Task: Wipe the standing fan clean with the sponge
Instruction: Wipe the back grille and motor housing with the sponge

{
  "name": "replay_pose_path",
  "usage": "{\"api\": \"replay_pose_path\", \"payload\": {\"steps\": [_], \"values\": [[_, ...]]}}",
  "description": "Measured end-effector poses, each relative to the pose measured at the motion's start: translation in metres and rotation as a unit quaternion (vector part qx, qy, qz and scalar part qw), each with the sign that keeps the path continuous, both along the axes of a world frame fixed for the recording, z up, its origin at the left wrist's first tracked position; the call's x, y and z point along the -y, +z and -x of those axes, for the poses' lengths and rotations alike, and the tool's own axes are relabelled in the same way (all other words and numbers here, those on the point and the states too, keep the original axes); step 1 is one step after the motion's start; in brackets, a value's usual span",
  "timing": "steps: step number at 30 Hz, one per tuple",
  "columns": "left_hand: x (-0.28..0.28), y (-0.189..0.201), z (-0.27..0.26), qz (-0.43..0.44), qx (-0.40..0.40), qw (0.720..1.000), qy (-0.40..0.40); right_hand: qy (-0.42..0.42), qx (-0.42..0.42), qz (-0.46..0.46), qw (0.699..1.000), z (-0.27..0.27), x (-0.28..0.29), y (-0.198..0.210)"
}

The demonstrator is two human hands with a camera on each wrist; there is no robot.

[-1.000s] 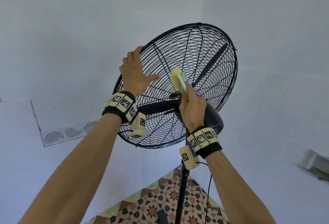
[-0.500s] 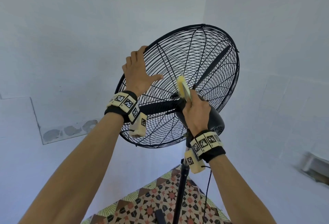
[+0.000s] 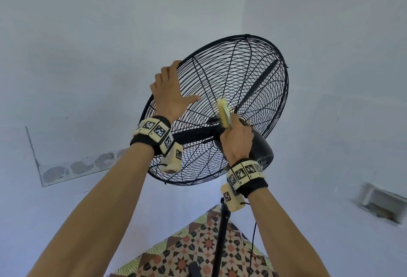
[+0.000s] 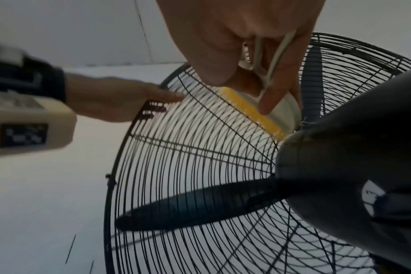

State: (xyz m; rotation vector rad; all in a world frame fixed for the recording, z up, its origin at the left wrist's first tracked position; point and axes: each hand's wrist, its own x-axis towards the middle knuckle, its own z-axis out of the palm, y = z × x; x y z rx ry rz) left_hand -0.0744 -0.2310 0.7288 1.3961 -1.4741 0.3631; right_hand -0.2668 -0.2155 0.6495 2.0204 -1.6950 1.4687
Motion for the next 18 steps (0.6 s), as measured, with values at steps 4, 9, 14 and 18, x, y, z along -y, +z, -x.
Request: {"api": "replay_pose_path", "payload": {"steps": [4, 9, 14, 18], "values": [[-0.001, -0.002, -0.003, -0.006, -0.006, 1.000, 0.003, 0.038, 0.003, 0.082, 0.996, -0.016, -0.005, 0.019], [-0.004, -0.006, -0.008, 0.002, -0.004, 1.000, -0.018, 0.096, 0.056, 0.146, 0.983, -0.017, -0.020, 0.048], [-0.006, -0.027, -0.027, -0.014, -0.068, 0.997, -0.046, 0.165, 0.178, 0.136, 0.961, -0.013, -0.041, 0.053], [-0.012, -0.052, -0.042, -0.030, -0.105, 0.992, -0.061, 0.157, 0.226, 0.224, 0.935, -0.023, -0.049, 0.069]]}}
